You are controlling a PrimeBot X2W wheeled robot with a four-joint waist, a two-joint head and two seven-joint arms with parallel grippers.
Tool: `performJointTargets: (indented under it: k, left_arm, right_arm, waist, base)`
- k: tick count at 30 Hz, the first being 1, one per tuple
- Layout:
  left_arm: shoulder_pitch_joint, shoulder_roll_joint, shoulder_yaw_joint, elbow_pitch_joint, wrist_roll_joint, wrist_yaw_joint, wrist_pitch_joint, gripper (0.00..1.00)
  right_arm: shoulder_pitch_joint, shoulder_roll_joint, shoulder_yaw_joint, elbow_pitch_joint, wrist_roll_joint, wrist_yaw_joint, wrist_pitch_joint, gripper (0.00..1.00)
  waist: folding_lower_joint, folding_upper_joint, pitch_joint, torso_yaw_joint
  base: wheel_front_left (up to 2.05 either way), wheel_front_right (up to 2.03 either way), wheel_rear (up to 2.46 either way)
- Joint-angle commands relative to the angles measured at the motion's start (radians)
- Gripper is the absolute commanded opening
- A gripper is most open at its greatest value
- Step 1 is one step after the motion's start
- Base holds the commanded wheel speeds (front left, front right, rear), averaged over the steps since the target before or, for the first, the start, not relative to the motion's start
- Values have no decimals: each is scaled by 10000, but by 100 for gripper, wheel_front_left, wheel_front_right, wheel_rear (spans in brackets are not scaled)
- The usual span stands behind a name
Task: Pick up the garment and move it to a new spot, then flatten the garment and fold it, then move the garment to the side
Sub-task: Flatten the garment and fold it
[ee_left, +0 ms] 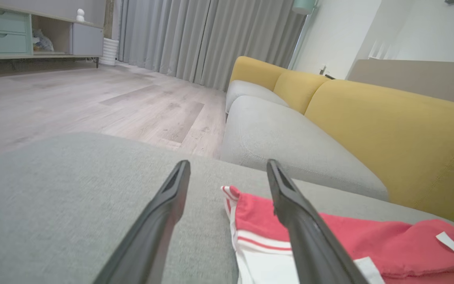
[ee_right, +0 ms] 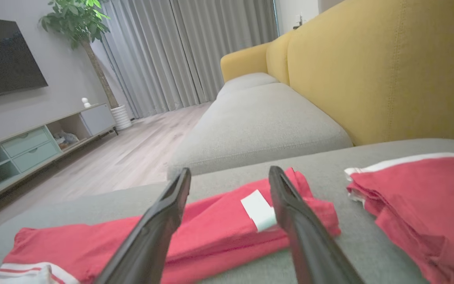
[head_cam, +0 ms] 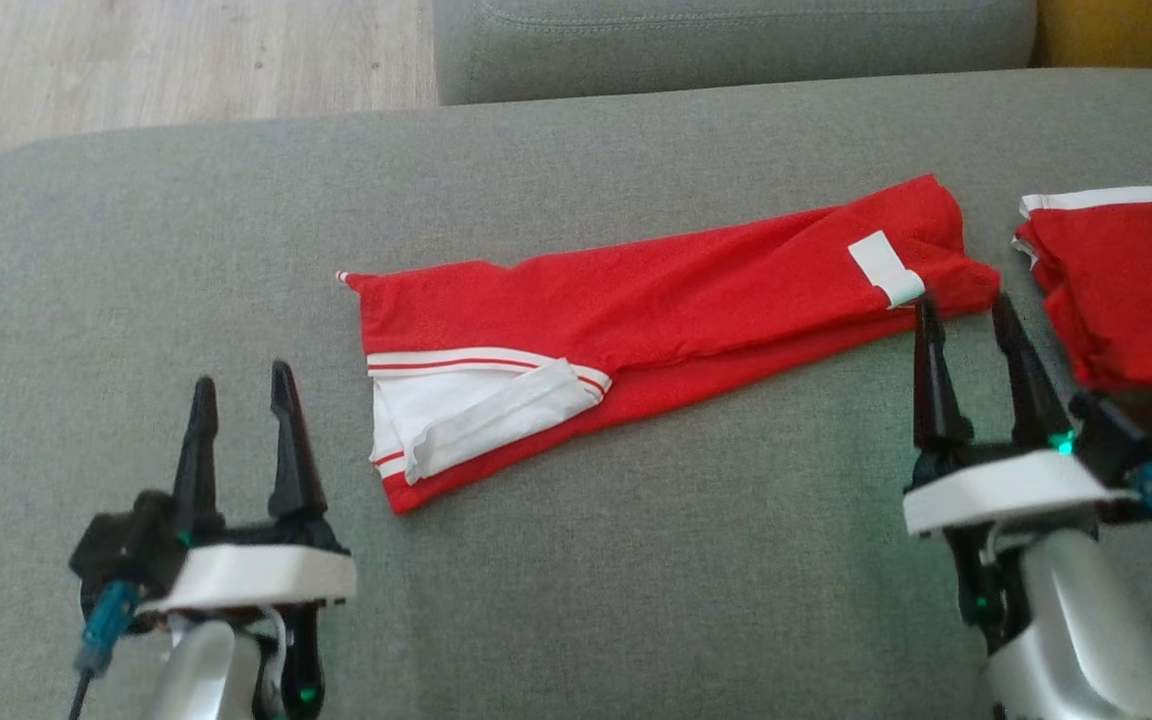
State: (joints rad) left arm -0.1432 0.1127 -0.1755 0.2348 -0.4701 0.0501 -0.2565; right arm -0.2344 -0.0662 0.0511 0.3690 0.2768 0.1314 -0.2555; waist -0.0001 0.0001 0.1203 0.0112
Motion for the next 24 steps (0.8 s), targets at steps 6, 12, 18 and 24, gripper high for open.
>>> performJointTargets:
  k: [6,12,18,24]
  left_arm:
    - [-426,-311,902,22,810,-626,-52,100]
    - [-955,-504,1045,161,1159,-973,-52,100]
    - [-1448,-600,1075,162,1301,-1177,-52,100]
    - [-1747,-620,865,268,1193,-1250,-53,100]
  right_arm:
    - [-242,148,15,-449,-400,-7,-62,100]
    - [-1182,155,-537,205,-1103,-7,115,100]
    - [-2626,51,-1766,1460,-2187,-7,1080,100]
    - [-3745,-124,-3629,2948,-3328,-7,1767,100]
  waist:
    - [1,-1,369,64]
    - [1,-1,887,245]
    - [1,-1,1520,548]
    - [1,-1,1966,855]
  base:
    - [0,0,0]
    - [0,0,0]
    - [0,0,0]
    - [0,0,0]
